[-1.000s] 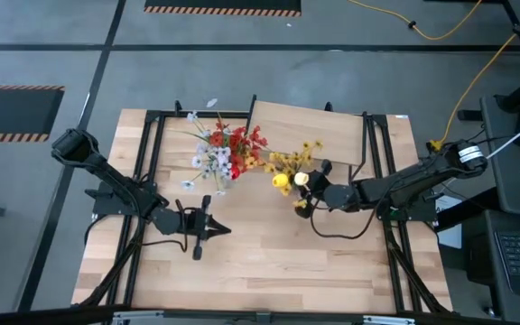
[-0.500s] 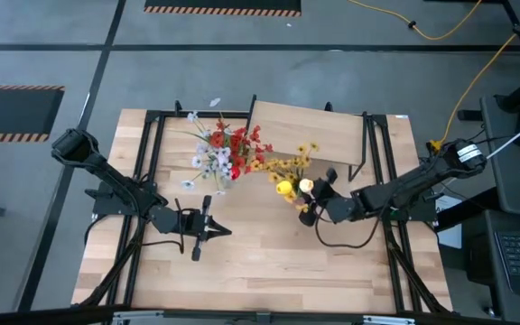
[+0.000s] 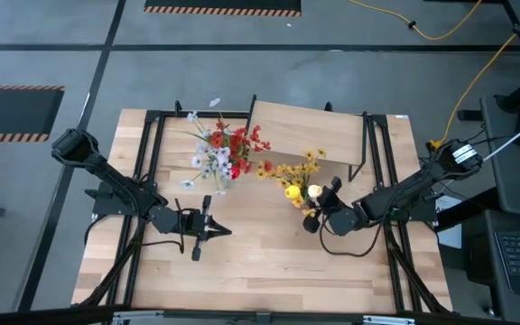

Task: Pick and place flowers into a vace then onto a shelf
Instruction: Put the violet vase on the shelf

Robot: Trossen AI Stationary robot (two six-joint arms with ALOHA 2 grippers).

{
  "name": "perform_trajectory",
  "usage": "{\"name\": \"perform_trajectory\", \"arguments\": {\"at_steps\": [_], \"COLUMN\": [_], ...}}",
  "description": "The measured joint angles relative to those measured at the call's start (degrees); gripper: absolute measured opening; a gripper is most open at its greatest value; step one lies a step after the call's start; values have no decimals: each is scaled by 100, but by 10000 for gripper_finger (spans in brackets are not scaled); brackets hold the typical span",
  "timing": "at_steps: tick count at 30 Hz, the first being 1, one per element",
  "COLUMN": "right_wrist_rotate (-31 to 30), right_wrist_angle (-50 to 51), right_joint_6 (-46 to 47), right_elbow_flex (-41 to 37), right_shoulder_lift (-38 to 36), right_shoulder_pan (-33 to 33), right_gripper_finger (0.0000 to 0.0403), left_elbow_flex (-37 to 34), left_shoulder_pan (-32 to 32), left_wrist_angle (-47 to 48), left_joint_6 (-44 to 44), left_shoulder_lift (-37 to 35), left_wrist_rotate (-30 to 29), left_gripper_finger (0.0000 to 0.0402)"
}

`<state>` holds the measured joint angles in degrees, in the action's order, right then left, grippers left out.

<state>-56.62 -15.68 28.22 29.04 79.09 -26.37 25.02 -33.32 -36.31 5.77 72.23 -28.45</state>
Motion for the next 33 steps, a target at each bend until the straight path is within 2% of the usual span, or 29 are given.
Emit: {"name": "perform_trajectory", "arguments": {"at_steps": [5, 13, 19, 23, 33], "right_wrist_rotate": [-446, -833, -872, -1466, -1683], "right_wrist_angle": [-52, 217, 293, 299, 372], "right_joint_6": [-157, 15, 310, 266, -312], "right_elbow_flex": [-18, -20, -20, 6, 17], "right_shoulder_lift": [-8, -27, -39, -51, -787], "right_shoulder_pan": [-245, -515, -769, -958, -1034], "right_gripper_finger": [114, 114, 114, 114, 114], "left_elbow_flex": [0, 0, 0, 0, 0], "left_shoulder_pan": [0, 0, 0, 0, 0], "left_wrist_angle": [4, 3, 4, 4, 4], "left_joint_6": [4, 11, 113, 113, 108], "left_shoulder_lift": [0, 0, 1, 0, 0], "left_wrist_rotate": [-2, -11, -2, -2, 2], "left_gripper_finger": [1, 5, 2, 5, 3]}}
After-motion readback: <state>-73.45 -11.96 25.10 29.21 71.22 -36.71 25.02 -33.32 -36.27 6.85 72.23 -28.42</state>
